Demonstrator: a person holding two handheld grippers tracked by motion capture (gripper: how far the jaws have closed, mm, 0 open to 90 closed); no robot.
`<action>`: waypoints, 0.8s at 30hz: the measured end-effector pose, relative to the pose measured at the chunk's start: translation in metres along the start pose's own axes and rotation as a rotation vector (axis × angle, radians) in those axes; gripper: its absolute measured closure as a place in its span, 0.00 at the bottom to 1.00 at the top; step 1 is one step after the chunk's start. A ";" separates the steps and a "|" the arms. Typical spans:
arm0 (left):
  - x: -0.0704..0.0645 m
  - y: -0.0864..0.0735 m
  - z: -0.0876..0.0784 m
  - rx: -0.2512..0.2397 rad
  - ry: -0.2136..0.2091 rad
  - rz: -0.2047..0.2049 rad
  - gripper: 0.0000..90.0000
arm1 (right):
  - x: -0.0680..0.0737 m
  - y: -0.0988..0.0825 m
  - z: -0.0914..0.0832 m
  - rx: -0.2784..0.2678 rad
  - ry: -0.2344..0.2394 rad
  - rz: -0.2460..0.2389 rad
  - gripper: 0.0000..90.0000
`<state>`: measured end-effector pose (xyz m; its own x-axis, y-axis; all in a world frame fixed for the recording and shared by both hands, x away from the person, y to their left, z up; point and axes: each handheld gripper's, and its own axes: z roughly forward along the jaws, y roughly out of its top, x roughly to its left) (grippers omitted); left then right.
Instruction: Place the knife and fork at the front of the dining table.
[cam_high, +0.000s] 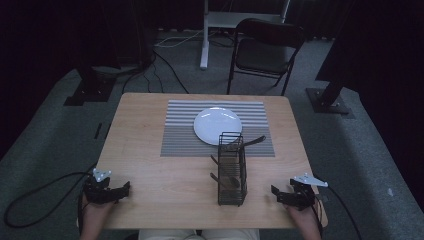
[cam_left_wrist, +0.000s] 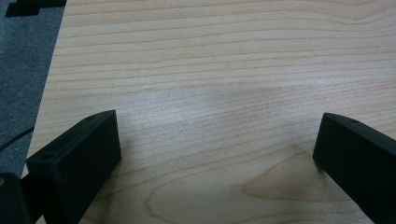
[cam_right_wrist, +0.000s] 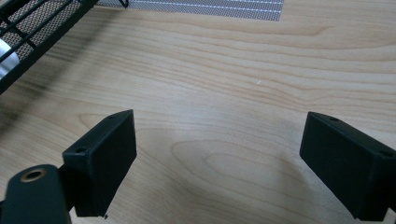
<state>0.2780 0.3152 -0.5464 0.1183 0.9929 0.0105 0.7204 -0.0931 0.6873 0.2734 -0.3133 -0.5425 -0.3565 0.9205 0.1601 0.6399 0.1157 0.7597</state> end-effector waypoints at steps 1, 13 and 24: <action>0.000 0.000 0.000 0.000 0.000 0.000 0.01 | 0.000 0.001 0.000 -0.001 0.008 0.007 0.12; 0.000 0.000 0.000 0.001 0.001 0.000 0.01 | 0.014 0.032 -0.011 -0.074 0.062 -0.016 0.12; 0.000 0.000 0.000 0.000 0.001 -0.001 0.01 | 0.035 0.068 -0.014 -0.156 0.121 -0.059 0.12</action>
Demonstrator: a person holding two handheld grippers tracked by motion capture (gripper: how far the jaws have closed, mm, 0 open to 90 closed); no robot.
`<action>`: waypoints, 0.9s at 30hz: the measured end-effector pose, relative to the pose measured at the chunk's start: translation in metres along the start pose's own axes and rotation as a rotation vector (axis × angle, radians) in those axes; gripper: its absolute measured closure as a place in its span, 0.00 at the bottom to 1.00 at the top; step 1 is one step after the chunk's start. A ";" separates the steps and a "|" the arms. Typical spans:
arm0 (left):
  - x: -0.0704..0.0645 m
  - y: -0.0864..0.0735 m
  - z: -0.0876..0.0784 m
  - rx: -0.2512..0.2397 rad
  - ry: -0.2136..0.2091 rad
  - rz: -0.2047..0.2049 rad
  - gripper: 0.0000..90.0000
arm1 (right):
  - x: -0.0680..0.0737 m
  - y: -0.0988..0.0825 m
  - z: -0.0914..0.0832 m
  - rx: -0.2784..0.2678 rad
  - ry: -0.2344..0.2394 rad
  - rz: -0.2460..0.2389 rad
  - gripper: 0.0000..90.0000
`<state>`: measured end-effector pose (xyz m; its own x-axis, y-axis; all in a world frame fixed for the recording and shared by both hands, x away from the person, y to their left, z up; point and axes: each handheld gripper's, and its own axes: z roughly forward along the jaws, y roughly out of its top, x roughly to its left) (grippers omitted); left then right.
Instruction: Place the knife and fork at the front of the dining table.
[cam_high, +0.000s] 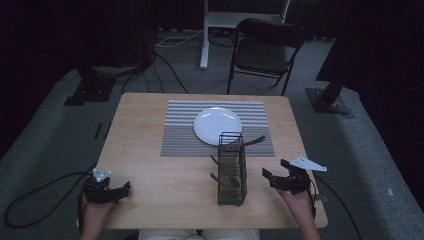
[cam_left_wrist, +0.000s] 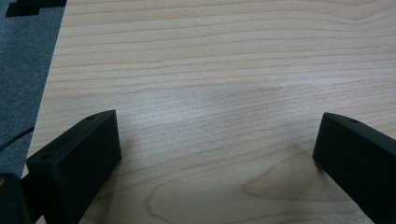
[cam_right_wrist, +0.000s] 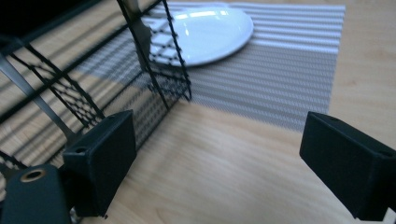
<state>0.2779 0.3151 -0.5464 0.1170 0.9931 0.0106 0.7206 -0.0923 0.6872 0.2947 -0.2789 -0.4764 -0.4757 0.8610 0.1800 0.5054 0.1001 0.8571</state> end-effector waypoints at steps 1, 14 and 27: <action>0.000 0.000 0.000 0.000 0.000 0.000 0.01 | 0.002 0.003 0.001 -0.005 0.010 -0.001 0.12; 0.000 0.000 0.000 0.000 0.000 0.002 0.01 | 0.017 0.046 0.019 -0.068 0.064 -0.027 0.15; 0.000 0.000 0.000 0.000 0.001 0.000 0.01 | 0.025 0.061 0.034 -0.076 0.097 -0.011 0.40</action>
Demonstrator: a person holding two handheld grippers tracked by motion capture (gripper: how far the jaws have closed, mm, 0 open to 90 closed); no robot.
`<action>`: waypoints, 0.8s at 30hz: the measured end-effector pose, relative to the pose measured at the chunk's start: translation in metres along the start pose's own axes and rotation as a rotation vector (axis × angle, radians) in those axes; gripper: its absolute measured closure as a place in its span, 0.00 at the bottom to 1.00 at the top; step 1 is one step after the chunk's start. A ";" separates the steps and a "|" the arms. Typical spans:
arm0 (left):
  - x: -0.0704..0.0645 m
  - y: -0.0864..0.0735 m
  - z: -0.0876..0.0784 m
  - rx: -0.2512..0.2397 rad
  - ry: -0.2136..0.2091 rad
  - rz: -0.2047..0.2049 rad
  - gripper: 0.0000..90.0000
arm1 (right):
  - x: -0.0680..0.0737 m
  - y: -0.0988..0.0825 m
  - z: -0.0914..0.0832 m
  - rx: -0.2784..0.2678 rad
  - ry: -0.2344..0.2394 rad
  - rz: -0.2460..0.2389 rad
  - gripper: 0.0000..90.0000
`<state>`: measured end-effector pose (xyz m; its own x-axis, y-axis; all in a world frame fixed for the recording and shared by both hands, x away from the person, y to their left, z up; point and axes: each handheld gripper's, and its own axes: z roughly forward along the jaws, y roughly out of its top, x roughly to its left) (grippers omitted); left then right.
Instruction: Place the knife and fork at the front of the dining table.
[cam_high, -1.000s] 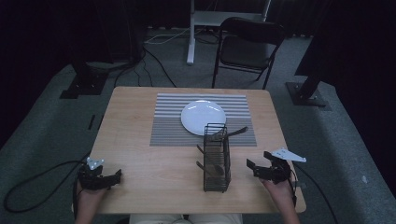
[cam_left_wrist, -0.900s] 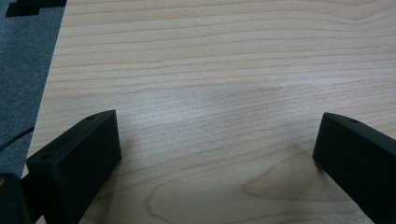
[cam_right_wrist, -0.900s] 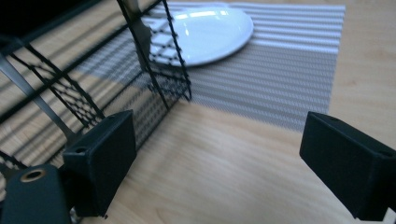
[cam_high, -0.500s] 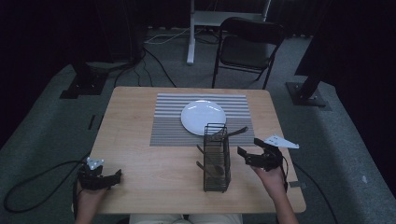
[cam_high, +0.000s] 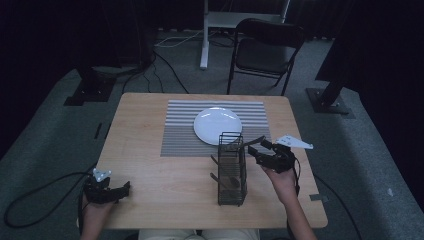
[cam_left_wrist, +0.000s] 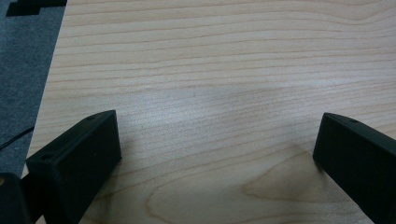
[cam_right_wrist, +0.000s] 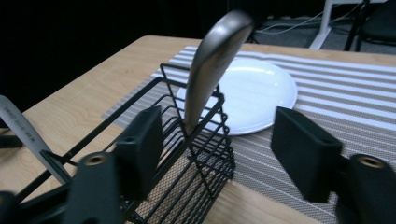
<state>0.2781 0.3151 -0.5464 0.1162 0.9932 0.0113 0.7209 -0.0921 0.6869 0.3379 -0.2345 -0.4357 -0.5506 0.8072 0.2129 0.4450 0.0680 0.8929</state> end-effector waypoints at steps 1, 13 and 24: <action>0.000 0.000 0.000 0.000 0.000 0.000 0.01 | 0.000 0.000 0.001 0.005 0.007 0.002 0.42; 0.000 0.000 0.000 0.002 0.000 0.002 0.01 | 0.004 -0.003 0.017 0.006 0.014 0.013 0.69; 0.000 0.000 0.000 0.002 0.000 0.003 0.01 | 0.007 -0.006 0.020 -0.031 0.050 0.006 0.88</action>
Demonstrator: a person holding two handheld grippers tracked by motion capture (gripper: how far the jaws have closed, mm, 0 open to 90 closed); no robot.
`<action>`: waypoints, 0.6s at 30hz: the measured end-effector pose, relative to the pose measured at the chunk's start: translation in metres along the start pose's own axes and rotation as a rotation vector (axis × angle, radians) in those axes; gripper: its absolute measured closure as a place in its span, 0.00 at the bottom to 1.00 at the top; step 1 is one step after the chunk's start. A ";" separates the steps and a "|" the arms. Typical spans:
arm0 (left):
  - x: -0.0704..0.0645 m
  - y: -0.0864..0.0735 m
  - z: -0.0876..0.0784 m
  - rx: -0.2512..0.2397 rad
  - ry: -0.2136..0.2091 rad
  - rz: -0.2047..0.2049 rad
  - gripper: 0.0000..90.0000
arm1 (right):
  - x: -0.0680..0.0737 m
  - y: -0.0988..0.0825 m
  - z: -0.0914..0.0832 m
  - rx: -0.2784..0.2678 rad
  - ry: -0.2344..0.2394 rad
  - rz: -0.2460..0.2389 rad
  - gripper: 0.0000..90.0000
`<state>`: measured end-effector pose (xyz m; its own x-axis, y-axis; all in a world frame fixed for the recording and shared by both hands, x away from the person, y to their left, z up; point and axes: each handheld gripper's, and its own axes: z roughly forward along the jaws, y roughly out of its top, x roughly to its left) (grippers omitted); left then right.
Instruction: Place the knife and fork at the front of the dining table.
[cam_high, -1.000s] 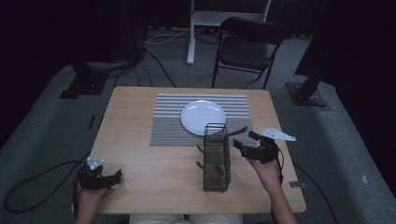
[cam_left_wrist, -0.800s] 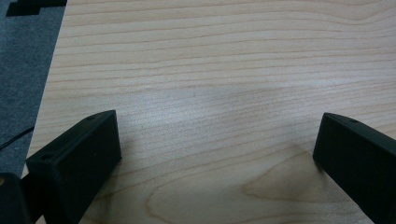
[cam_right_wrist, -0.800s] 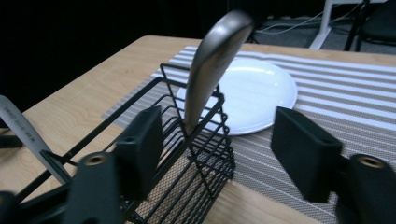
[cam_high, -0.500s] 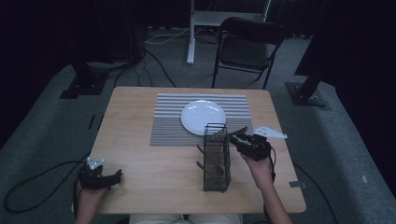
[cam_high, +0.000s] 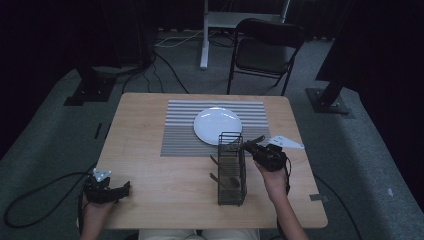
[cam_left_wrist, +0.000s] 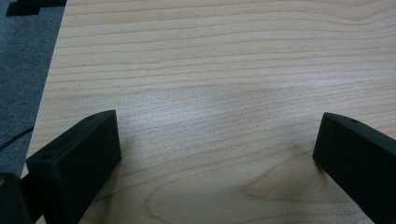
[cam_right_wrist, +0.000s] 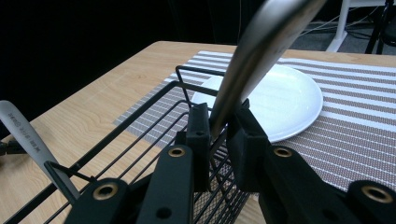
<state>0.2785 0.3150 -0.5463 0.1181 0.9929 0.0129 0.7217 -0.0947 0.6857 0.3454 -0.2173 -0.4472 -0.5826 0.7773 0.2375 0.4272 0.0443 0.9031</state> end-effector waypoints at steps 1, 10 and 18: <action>0.000 0.000 0.000 0.000 0.000 0.000 0.01 | 0.000 0.000 0.000 -0.004 -0.002 -0.002 0.88; 0.000 0.000 0.000 -0.002 0.000 -0.001 0.01 | -0.003 0.000 0.001 -0.012 0.023 0.012 0.89; 0.000 0.000 0.000 -0.002 0.000 -0.002 0.01 | -0.006 0.001 0.002 -0.026 0.036 0.020 0.89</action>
<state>0.2790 0.3147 -0.5464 0.1170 0.9931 0.0117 0.7205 -0.0930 0.6872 0.3509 -0.2207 -0.4490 -0.5989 0.7545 0.2684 0.4217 0.0122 0.9067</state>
